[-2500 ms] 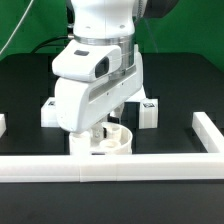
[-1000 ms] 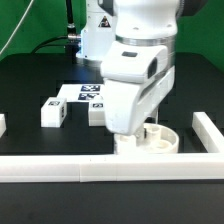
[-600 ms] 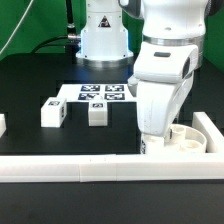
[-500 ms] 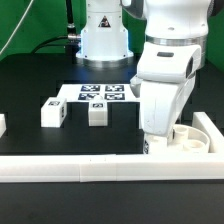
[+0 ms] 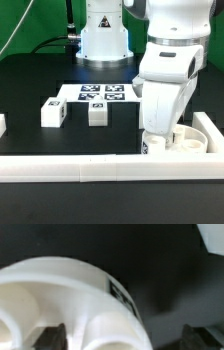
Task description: Assemble stool
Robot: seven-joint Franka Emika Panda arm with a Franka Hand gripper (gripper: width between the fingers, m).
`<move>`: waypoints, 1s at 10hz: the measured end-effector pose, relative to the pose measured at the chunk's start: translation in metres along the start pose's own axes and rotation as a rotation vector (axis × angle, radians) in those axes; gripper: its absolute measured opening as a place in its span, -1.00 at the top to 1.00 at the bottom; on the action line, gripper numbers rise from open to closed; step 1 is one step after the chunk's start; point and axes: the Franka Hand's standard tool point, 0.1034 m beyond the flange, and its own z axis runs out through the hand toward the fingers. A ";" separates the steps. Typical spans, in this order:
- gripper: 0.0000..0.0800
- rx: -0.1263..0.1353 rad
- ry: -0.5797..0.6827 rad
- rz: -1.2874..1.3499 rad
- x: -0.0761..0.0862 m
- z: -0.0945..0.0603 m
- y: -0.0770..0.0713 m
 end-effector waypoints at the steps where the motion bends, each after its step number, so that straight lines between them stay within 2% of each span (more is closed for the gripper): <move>1: -0.56 0.005 -0.006 0.009 0.002 -0.007 -0.002; 3: -0.61 0.007 -0.016 0.015 0.004 -0.027 -0.001; 5: -0.62 -0.010 -0.012 0.033 -0.002 -0.045 0.003; 8: -0.62 -0.022 -0.018 0.097 -0.035 -0.051 -0.005; 10: -0.62 -0.019 -0.019 0.102 -0.039 -0.049 -0.006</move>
Offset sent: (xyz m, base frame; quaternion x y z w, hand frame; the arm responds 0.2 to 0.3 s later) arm -0.0069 -0.0051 0.0420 0.0105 -0.0315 0.0187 0.9993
